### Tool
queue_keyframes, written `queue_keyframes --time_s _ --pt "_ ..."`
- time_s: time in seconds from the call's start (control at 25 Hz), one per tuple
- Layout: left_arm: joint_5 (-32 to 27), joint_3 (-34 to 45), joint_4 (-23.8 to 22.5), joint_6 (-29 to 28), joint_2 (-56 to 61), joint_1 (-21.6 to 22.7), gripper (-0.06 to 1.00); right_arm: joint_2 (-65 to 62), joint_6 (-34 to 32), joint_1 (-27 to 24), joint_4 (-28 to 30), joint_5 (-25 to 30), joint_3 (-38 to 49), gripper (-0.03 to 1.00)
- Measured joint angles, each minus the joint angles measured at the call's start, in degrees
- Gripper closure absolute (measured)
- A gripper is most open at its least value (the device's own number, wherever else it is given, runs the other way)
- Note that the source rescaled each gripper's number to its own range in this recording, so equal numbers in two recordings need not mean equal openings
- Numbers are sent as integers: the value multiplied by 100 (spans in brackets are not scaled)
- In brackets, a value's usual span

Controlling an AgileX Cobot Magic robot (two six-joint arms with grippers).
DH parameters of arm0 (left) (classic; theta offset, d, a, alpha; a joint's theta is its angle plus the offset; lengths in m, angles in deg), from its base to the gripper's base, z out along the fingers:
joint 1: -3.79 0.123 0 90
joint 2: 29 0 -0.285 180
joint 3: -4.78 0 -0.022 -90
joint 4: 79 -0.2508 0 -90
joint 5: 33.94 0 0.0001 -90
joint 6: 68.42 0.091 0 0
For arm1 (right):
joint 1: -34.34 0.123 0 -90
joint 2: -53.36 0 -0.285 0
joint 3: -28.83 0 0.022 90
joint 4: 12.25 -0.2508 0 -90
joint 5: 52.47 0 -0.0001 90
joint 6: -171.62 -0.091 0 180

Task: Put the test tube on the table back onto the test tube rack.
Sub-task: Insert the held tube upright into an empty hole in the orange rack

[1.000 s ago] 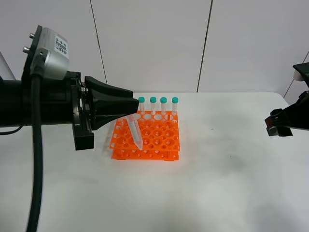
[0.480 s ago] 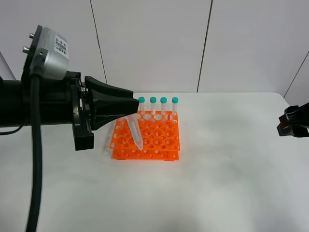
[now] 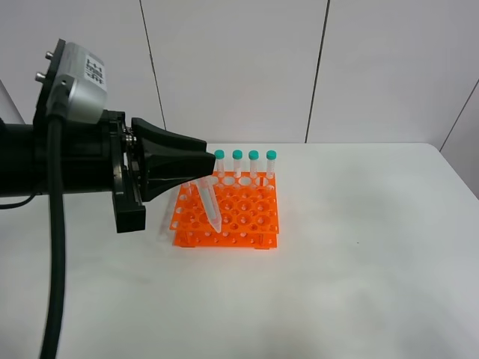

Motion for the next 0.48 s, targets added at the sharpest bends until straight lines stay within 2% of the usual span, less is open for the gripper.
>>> queue_keyframes --time_s 0.12,0.48 --pt "0 0 0 0 0 0 94 -477 -108 0 0 222 0 9" --pt "0 0 0 0 0 0 94 -1465 -417 0 -122 227 0 9"
